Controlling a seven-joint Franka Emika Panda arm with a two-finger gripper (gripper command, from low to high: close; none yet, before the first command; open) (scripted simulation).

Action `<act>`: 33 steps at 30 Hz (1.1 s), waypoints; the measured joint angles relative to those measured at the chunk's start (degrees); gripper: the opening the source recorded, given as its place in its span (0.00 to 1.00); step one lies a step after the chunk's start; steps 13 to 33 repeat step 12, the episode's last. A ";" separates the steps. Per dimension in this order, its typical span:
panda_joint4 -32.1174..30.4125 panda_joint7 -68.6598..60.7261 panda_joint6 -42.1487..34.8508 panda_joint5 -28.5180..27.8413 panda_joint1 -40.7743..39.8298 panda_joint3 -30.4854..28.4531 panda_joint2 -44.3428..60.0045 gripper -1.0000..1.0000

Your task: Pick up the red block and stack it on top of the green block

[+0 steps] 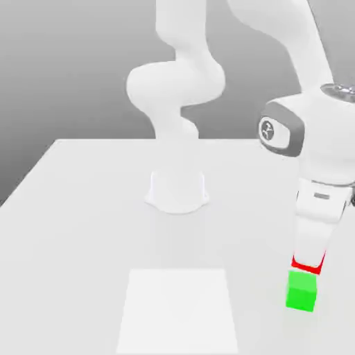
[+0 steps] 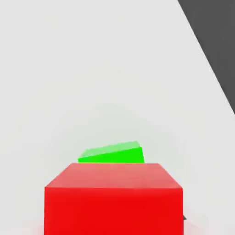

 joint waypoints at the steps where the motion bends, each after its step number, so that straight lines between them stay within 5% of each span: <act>1: 0.04 0.17 1.02 -0.21 0.10 -0.13 1.06 1.00; 7: 0.06 0.24 1.56 -0.31 0.13 -0.19 1.59 1.00; 12: -0.30 -0.79 -5.89 1.12 0.01 0.22 -6.27 1.00; 33: -0.30 -0.79 -5.89 1.12 0.01 0.22 -6.27 1.00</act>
